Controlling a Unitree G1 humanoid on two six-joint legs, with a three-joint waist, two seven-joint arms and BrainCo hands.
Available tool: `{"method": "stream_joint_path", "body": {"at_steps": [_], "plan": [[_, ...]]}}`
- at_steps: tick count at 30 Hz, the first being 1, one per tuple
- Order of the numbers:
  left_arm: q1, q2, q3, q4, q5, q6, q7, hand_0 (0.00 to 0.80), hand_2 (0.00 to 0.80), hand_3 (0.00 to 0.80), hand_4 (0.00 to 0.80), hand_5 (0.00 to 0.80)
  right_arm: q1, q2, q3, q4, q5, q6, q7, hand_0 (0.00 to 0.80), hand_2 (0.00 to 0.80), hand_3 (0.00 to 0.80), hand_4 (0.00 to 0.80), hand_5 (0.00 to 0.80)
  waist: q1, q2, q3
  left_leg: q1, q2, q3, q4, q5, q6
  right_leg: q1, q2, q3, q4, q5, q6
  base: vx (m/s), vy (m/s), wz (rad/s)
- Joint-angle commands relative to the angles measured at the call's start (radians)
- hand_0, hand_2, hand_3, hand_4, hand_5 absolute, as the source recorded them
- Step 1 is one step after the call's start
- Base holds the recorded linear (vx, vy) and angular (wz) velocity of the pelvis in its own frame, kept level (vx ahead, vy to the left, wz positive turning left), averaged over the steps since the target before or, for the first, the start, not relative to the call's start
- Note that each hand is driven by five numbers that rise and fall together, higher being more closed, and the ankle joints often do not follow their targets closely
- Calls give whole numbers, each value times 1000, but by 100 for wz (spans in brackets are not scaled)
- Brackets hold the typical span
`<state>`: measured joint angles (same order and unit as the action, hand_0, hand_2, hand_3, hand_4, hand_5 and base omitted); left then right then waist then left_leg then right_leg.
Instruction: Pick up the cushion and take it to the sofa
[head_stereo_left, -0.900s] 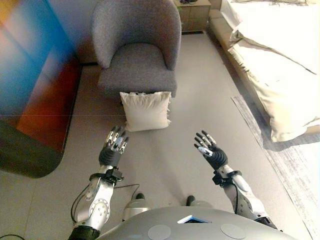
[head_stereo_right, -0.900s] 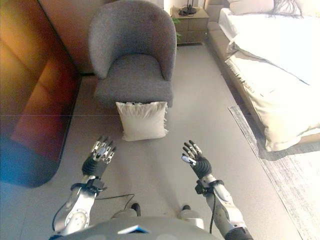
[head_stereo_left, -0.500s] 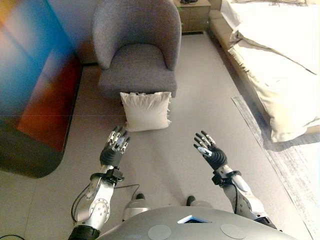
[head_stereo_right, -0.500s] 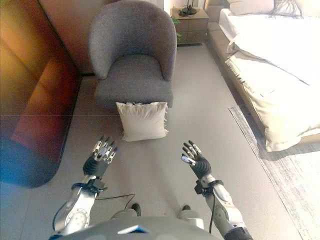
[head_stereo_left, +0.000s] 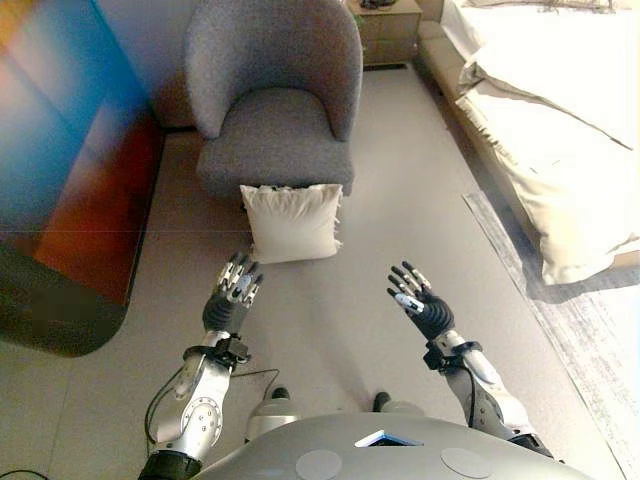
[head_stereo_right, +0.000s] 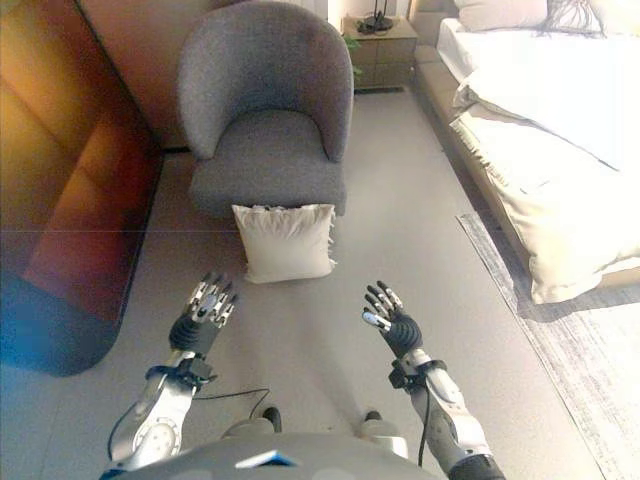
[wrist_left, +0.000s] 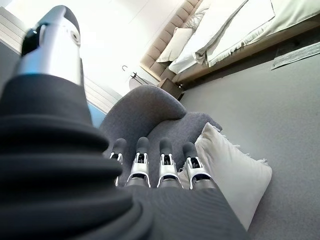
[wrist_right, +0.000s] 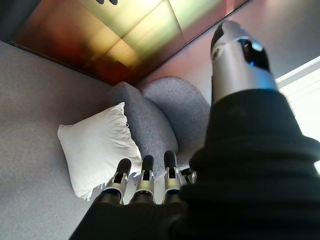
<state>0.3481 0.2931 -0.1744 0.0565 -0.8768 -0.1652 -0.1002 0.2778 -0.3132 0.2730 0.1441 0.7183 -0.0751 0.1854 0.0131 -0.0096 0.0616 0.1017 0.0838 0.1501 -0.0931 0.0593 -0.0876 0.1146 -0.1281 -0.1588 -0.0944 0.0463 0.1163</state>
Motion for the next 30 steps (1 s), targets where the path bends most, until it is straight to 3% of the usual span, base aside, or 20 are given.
{"method": "stream_joint_path", "body": {"at_steps": [1, 10, 14, 16, 18, 20, 23, 25, 27, 30], "plan": [[-45, 20, 27, -60, 25, -73, -11, 0, 0, 0, 0, 0, -64, 26, -14, -29, 0, -47, 13, 0, 0, 0, 0, 0, -3, -22, 13, 32, -74, 10, 6, -99, 69, 2, 46, -16, 7, -30, 0, 44, 45, -2], [-28, 14, 54, -55, 8, -95, -40, 0, 0, 0, 0, 0, -53, 26, -22, -29, -25, -21, 42, 0, 0, 0, 0, 0, -3, -41, 21, 14, -102, 24, 88, -142, 95, -10, 4, 19, 47, -30, 14, 34, 88, -5], [-40, 26, 101, -34, 7, -77, -44, 0, 0, 0, 0, 0, -54, 22, -20, -29, -47, -7, 55, 0, 0, 0, 0, 0, 2, -62, 43, -41, -127, 16, 219, -195, 119, -58, -55, 62, 170, -34, 29, 3, 148, -14], [-57, 34, 122, -29, 3, -59, -50, 0, 0, 0, 0, 0, -50, 28, -29, -21, -52, -21, 47, 0, 0, 0, 0, 0, 6, -64, 55, -58, -136, 9, 232, -207, 143, -93, -106, 79, 281, 16, 33, -10, 175, -4], [-67, 46, 132, -32, 10, -50, -50, 0, 0, 0, 0, 0, -31, 42, -29, -22, -52, -53, 33, 0, 0, 0, 0, 0, 3, -49, 71, -63, -140, 2, 231, -213, 175, -202, -179, 122, 512, 149, 34, -15, 240, 5], [-74, 55, 133, -35, 14, -45, -56, 0, 0, 0, 0, 0, -2, 42, -34, -43, -52, -69, 5, 0, 0, 0, 0, 0, -17, -22, 90, -54, -141, -30, 230, -216, 180, -303, -162, 201, 681, 205, 22, 23, 233, 17], [-73, 66, 131, -42, 1, -21, -78, 0, 0, 0, 0, 0, 37, 43, -53, -55, -35, -92, -18, 0, 0, 0, 0, 0, -44, -1, 95, -45, -140, -78, 238, -220, 167, -383, -123, 270, 715, 228, 18, 141, 92, 71], [-60, 80, 123, -51, -10, -9, -79, 0, 0, 0, 0, 0, 54, 39, -73, -66, -16, -93, -32, 0, 0, 0, 0, 0, -61, -14, 95, -33, -155, -114, 246, -236, 156, -386, -92, 281, 594, 220, 29, 292, -43, 84], [-58, 86, 109, -52, -16, -10, -72, 0, 0, 0, 0, 0, 48, 30, -85, -57, 1, -93, -38, 0, 0, 0, 0, 0, -74, -41, 97, -21, -182, -147, 255, -265, 155, -381, -71, 265, 443, 220, 50, 339, -83, 84], [-53, 87, 71, -61, -6, -14, -48, 0, 0, 0, 0, 0, 29, 12, -98, -35, 34, -85, -45, 0, 0, 0, 0, 0, -102, -76, 94, 18, -222, -203, 244, -305, 160, -389, -2, 229, 161, 173, 78, 411, -22, 40]]}}
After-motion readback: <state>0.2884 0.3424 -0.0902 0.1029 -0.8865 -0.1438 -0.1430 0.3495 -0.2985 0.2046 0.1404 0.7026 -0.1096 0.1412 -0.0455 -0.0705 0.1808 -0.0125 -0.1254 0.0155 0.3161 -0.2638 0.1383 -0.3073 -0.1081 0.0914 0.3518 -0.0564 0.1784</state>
